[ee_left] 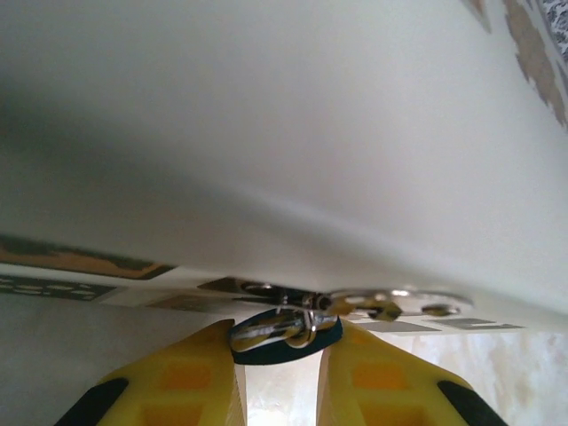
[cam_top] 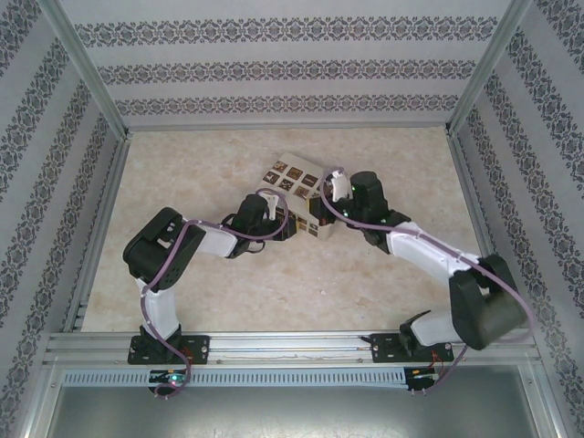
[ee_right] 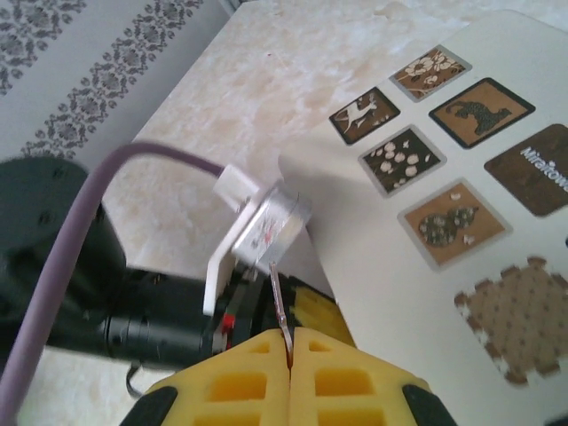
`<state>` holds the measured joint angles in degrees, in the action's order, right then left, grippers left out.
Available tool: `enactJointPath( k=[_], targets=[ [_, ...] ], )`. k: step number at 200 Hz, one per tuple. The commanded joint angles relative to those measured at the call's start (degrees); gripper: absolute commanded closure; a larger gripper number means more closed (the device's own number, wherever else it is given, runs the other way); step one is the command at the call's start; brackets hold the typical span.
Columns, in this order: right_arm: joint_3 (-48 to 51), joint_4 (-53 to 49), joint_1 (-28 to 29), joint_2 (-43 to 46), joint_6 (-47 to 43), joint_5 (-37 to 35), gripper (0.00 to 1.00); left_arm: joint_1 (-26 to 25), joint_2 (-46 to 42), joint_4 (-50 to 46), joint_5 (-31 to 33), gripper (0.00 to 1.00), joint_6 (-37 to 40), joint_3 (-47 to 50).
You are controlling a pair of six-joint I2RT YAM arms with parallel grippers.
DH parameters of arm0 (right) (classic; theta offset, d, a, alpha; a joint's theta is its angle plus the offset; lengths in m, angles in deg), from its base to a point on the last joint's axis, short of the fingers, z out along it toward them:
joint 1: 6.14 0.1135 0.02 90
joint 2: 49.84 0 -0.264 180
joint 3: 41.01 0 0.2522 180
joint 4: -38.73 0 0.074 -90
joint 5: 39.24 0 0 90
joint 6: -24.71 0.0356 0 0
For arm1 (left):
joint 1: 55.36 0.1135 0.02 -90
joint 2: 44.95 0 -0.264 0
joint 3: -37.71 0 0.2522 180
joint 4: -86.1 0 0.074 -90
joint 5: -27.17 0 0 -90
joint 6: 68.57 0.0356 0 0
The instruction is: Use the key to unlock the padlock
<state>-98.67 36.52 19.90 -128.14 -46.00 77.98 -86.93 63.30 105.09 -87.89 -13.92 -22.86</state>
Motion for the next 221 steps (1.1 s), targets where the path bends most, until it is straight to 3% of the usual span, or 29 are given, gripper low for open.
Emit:
enactJointPath(
  k=[1, 45, 84, 154, 221],
  targets=[
    [6.97, 4.37, 1.17, 4.21, -4.81, -2.24, 1.00, -0.95, -3.94, -0.82, -2.22, 0.80, -3.67, -0.64],
    [19.47, 14.26, 6.18, 8.03, -9.54, -8.98, 1.00, -0.95, -5.14, -4.80, -5.58, 0.80, -8.32, -2.44],
    [25.77, 23.23, 10.09, 4.48, -12.59, -14.46, 1.00, -0.95, -6.66, -7.58, -7.10, 0.80, -10.76, -3.68],
    [24.50, 33.94, 12.98, -7.86, -15.48, -20.28, 1.00, -0.97, -8.64, -12.01, -7.36, 0.80, -11.37, -4.63],
    [20.89, 38.11, 12.99, -12.34, -18.21, -24.01, 1.00, -0.95, -9.92, -14.71, -6.85, 0.80, -11.85, -5.12]
  ],
)
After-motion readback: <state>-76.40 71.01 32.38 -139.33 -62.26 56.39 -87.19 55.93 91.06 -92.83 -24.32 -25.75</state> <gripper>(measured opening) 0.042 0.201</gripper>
